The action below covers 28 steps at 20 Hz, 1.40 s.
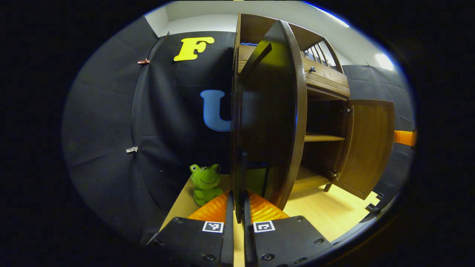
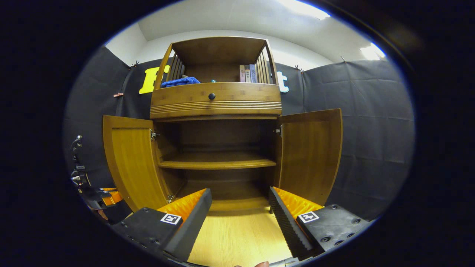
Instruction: Open the right door of the double-door shoe cabinet with the right hand, and open the left door with the left hand.
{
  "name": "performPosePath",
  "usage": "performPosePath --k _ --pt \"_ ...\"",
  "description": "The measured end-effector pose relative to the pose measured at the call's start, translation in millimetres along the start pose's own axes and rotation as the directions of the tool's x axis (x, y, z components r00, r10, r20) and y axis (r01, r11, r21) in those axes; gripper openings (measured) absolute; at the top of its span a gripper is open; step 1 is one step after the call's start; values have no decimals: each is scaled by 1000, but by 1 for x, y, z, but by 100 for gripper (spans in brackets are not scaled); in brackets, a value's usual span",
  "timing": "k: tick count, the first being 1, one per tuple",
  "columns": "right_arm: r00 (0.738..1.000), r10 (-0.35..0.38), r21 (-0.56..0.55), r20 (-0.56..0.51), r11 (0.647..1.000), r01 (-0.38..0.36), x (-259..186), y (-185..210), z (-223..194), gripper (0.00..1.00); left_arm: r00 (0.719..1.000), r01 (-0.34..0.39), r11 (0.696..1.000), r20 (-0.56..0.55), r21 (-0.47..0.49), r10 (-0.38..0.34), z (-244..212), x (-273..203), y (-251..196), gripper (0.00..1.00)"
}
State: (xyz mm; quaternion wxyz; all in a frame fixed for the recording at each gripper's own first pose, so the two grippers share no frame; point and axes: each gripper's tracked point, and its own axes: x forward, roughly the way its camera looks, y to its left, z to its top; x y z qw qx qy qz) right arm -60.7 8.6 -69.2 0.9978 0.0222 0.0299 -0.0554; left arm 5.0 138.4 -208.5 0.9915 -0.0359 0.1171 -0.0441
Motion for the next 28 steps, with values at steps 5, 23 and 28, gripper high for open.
performPosePath --k 5,23,28 --pt "999 25 10 -25 1000 -25 11 -6 -10 94 999 -46 998 3 34 46 4 -27 -3 35" --pt "993 115 42 -36 993 -114 32 -72 -7 94 996 -45 998 74 49 41 61 -61 -147 93" --pt "990 129 83 -52 989 -124 32 -98 -12 94 995 -41 998 89 42 37 75 -44 -193 94"
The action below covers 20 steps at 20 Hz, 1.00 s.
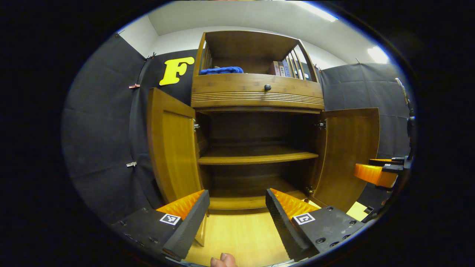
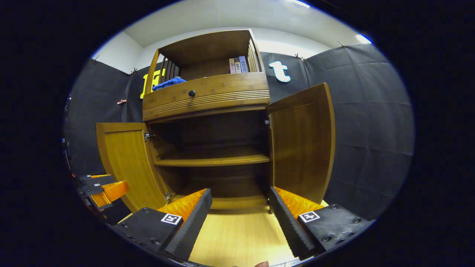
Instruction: Open the right door of the double-door shoe cabinet with the right hand, and open the left door with the left hand.
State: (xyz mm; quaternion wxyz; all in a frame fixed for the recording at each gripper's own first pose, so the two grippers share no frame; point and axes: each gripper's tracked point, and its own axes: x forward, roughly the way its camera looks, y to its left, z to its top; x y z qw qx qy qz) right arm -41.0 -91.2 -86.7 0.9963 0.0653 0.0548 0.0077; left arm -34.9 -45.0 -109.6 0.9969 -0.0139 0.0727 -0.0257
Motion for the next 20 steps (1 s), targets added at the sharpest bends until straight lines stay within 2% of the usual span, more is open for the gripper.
performPosePath --k 3,10,20 --pt "1000 26 -15 2 1000 -26 1 -7 1 100 1000 9 1000 6 -8 -9 4 9 -25 93" --pt "998 68 -8 13 998 -67 -1 -25 5 98 1000 -18 1000 24 12 18 7 14 -60 93" --pt "998 65 -1 15 998 -65 -10 -49 3 98 999 -51 999 4 2 51 5 8 -71 93"
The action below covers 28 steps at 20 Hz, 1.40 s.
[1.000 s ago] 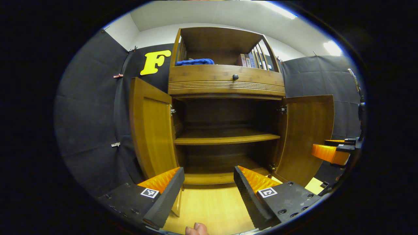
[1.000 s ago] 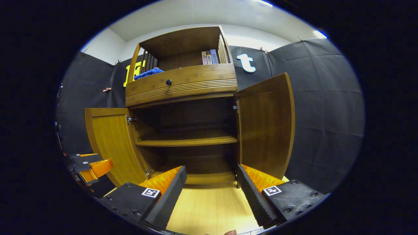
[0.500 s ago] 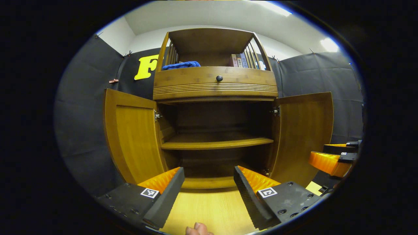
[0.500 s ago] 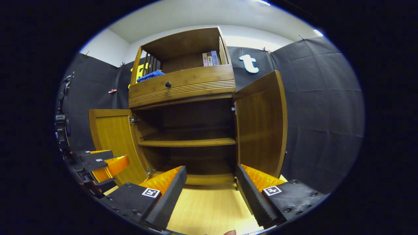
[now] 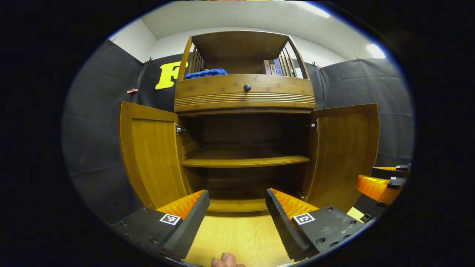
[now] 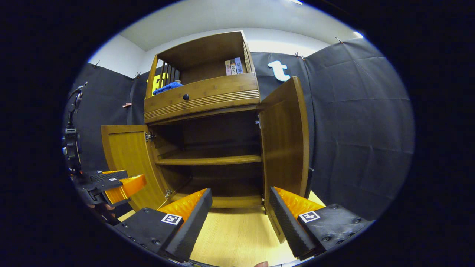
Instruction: Open the right door of the double-door shoe cabinet with the right hand, and open the left door with the left hand.
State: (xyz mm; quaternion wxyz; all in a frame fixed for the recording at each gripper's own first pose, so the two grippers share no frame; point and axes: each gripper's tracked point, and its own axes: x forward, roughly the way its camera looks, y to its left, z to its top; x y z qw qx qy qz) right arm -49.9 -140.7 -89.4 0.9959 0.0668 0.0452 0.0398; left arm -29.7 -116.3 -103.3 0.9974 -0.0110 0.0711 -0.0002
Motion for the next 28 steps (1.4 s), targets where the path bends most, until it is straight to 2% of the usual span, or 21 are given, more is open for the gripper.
performPosePath --k 14,28 --pt "1000 18 12 19 1000 -18 -4 9 5 98 999 -43 999 -12 -10 43 -2 -9 19 95" --pt "1000 8 6 30 1000 -8 -7 4 5 98 999 -27 1000 -27 -14 27 -5 -5 13 94"
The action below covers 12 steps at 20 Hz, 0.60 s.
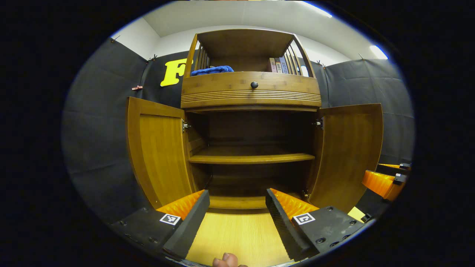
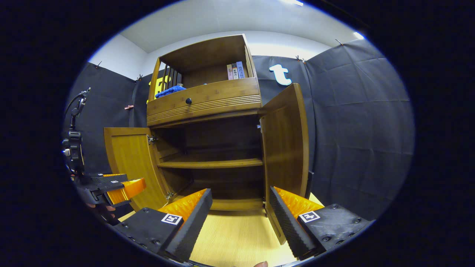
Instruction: Open the right door of the double-door shoe cabinet with the right hand, and open the left door with the left hand.
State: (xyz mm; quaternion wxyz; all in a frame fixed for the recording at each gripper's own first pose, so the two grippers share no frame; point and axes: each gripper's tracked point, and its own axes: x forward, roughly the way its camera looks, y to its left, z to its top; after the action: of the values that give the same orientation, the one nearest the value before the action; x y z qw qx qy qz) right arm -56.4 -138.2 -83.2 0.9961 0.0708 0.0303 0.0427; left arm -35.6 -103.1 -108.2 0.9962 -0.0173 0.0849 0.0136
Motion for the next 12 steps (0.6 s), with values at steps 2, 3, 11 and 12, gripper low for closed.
performPosePath --k 2,3,11,12 --pt "1000 -1 6 -5 1000 1 0 -1 0 98 1000 1 1000 -4 4 -1 -1 0 -1 94" --pt "1000 0 6 -6 1000 0 1 -1 0 98 1000 2 1000 -7 5 -2 -2 0 -2 94" --pt "1000 19 -4 -9 1000 -19 0 5 -2 98 1000 -2 1000 -5 5 2 -1 -3 -2 93" --pt "1000 20 -4 -10 1000 -20 -1 6 -2 100 1000 -6 1000 -3 2 6 -1 -3 -1 93"
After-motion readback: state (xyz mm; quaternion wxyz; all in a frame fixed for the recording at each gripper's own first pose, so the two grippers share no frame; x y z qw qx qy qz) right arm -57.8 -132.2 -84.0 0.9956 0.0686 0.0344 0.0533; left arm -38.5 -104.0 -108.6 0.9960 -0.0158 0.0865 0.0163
